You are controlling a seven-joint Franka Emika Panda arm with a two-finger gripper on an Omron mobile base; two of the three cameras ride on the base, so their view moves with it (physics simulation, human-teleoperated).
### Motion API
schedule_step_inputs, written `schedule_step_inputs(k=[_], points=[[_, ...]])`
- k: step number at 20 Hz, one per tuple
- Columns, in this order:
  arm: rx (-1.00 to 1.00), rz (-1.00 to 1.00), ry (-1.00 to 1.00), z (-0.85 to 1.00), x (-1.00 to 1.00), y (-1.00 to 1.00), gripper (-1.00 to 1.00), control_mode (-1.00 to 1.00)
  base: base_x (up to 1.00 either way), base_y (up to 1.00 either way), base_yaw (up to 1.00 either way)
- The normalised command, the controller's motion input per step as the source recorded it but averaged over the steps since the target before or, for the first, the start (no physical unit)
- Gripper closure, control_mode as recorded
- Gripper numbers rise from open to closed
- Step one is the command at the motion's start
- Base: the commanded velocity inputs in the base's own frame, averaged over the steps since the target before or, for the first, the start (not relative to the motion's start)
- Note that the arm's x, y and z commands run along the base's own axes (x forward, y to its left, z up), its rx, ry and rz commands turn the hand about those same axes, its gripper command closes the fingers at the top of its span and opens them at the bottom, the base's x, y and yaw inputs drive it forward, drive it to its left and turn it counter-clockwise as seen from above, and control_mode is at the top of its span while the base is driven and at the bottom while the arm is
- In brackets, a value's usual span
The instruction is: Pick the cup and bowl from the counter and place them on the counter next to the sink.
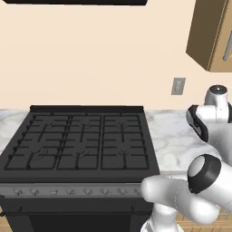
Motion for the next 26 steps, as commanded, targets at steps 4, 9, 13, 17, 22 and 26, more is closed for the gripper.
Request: schedule_step_inputs(k=[4, 9, 13, 17, 22, 26], points=[[0.0, 0.0, 0.0, 0.0, 0.39, -0.12, -1.0, -1.0, 0.0, 0.0, 0.0], [0.0, 0.0, 0.0, 0.0, 0.3, -0.14, -1.0, -1.0, 0.0, 0.0, 0.0], [0.0, 0.0, 0.0, -0.02, 0.11, -0.08, -1.0, -1.0, 0.0, 0.0, 0.0], [0.0, 0.0, 0.0, -0.17, 0.09, -0.08, -1.0, -1.0, 0.0, 0.0, 0.0], [0.0, 0.0, 0.0, -0.21, 0.21, -0.09, -1.0, -1.0, 0.0, 0.0, 0.0], [0.0, 0.0, 0.0, -0.24, 0.31, -0.04, -1.0, -1.0, 0.0, 0.0, 0.0]])
